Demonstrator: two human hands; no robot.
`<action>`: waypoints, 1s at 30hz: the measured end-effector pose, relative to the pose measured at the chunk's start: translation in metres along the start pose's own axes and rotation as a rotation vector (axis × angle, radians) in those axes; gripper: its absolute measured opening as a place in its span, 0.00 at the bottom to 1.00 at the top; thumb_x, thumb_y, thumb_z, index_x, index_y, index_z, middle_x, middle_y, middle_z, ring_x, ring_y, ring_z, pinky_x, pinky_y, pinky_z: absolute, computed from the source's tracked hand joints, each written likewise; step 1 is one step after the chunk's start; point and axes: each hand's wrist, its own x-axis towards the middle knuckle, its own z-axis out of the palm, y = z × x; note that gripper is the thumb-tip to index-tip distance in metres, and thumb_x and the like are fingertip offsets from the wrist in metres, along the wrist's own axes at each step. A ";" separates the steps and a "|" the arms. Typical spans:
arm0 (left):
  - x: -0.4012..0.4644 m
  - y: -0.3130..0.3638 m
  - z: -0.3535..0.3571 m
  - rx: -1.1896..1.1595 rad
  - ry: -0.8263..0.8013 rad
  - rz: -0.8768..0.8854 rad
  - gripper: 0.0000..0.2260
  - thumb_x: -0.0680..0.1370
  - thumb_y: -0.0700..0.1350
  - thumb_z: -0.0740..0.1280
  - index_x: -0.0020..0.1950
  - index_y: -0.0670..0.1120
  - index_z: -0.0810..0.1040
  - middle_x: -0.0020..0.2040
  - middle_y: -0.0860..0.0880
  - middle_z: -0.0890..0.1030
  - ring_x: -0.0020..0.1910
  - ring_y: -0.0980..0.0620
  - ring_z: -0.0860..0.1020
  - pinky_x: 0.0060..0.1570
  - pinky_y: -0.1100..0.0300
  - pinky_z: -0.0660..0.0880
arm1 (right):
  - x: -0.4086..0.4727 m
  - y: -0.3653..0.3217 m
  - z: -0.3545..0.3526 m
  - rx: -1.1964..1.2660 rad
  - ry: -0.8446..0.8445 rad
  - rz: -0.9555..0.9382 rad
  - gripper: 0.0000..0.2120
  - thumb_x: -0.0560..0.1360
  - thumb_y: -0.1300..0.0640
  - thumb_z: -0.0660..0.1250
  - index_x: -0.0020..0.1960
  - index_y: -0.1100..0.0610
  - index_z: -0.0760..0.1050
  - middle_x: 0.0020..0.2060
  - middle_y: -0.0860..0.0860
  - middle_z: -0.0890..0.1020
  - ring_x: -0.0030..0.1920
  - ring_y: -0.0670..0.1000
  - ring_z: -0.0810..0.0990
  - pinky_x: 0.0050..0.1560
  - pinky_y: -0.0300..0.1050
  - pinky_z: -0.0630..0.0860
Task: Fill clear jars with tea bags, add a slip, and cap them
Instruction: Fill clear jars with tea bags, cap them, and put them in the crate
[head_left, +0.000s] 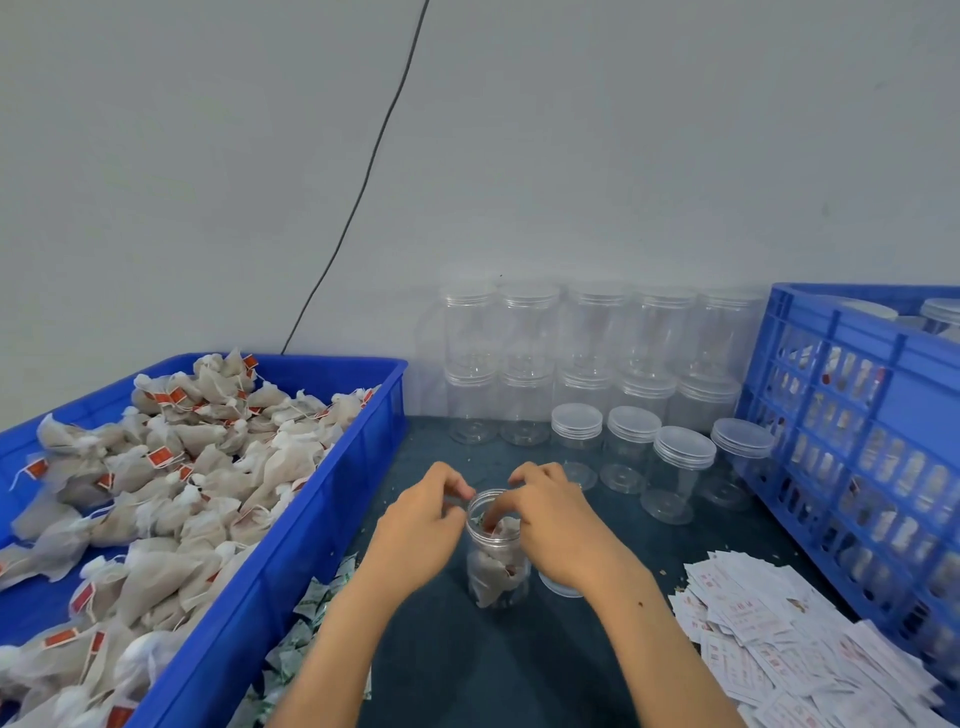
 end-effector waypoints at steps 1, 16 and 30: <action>-0.002 -0.006 0.004 -0.085 -0.012 -0.011 0.12 0.76 0.35 0.60 0.49 0.53 0.71 0.51 0.56 0.80 0.53 0.55 0.79 0.56 0.51 0.75 | 0.000 -0.001 0.001 0.006 0.007 0.004 0.20 0.78 0.66 0.56 0.62 0.49 0.78 0.63 0.51 0.69 0.66 0.54 0.62 0.65 0.49 0.63; -0.008 -0.031 0.048 -0.546 -0.281 0.053 0.30 0.70 0.31 0.74 0.64 0.49 0.64 0.57 0.48 0.77 0.49 0.64 0.79 0.48 0.66 0.75 | 0.000 -0.010 0.004 -0.062 -0.026 0.070 0.23 0.77 0.67 0.59 0.65 0.48 0.76 0.61 0.53 0.70 0.61 0.56 0.65 0.61 0.51 0.68; -0.012 -0.039 0.073 -0.543 0.003 0.100 0.30 0.62 0.42 0.82 0.58 0.55 0.70 0.51 0.59 0.81 0.48 0.58 0.80 0.49 0.67 0.75 | -0.056 0.094 -0.039 0.218 0.200 0.512 0.17 0.76 0.67 0.58 0.51 0.49 0.80 0.55 0.47 0.81 0.55 0.49 0.79 0.59 0.51 0.75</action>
